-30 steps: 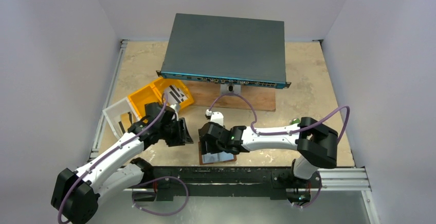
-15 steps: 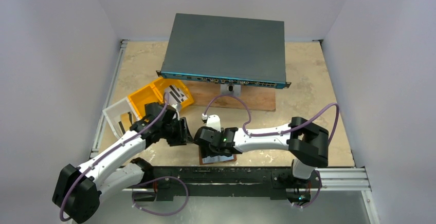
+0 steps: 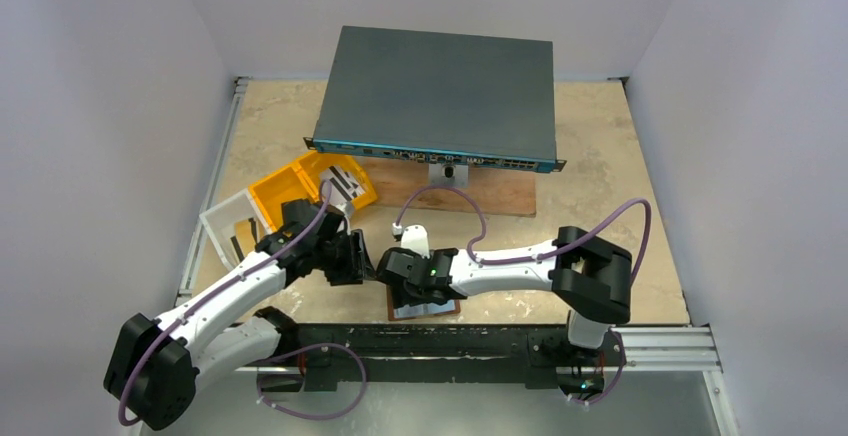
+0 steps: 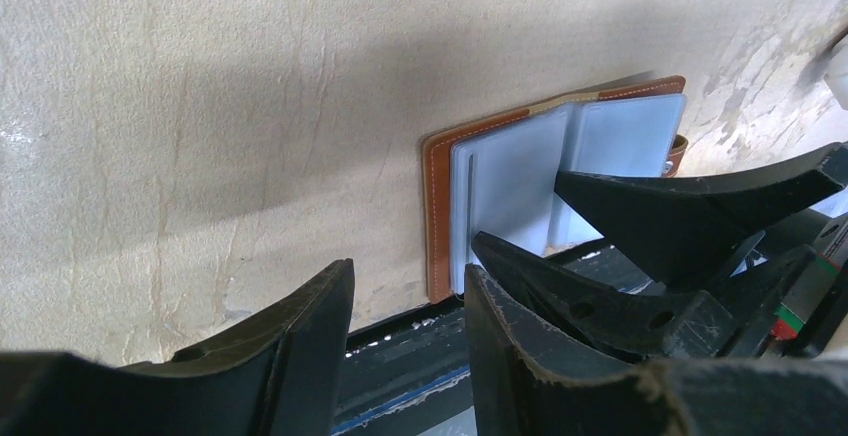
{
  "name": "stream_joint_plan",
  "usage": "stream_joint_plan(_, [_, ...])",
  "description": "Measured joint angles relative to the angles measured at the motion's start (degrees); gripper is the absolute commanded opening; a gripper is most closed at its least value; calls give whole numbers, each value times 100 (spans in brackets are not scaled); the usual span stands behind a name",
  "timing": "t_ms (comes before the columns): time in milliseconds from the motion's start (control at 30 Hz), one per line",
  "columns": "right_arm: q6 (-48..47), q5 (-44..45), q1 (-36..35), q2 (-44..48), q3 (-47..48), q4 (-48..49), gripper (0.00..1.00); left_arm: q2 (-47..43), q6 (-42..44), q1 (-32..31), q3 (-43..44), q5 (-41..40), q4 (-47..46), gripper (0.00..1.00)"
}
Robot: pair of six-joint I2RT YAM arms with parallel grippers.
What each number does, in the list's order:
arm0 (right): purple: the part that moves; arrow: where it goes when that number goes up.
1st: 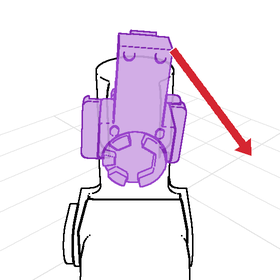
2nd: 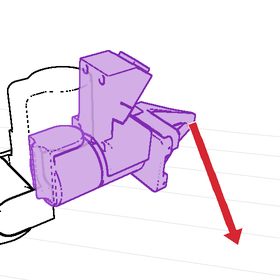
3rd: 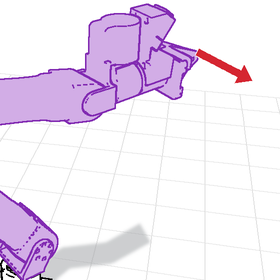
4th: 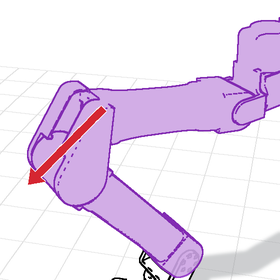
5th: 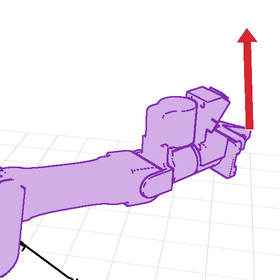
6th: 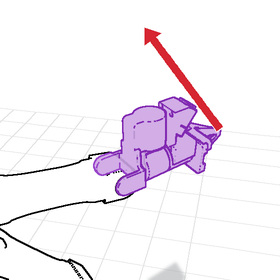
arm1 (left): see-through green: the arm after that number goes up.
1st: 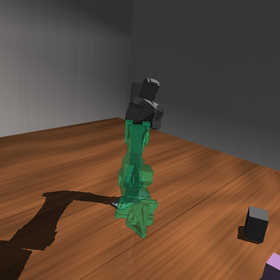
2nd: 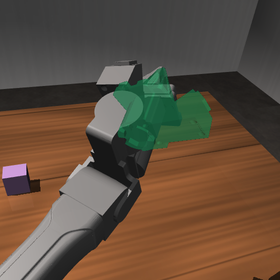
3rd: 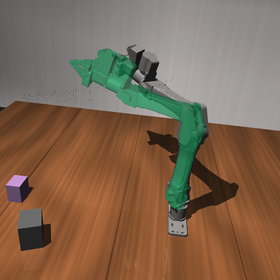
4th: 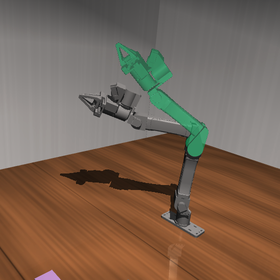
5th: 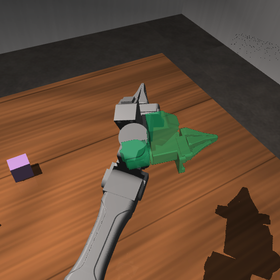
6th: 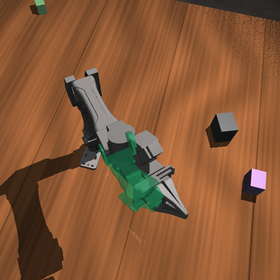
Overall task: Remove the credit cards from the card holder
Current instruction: Remove the credit card from the card holder.
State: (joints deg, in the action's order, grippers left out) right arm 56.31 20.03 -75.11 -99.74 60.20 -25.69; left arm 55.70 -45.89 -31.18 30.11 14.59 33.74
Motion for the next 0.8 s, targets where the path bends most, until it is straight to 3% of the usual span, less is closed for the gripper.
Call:
stream_joint_plan(467, [63, -173, 2, -70, -107, 472, 27, 57, 0, 4, 0, 35, -2, 43])
stream_joint_plan(633, [149, -249, 31, 33, -317, 756, 14, 72, 0, 2, 0, 190, -44, 33])
stream_joint_plan(800, [275, -391, 133, 210, -627, 1062, 11, 114, 9, -46, 0, 422, -195, 19])
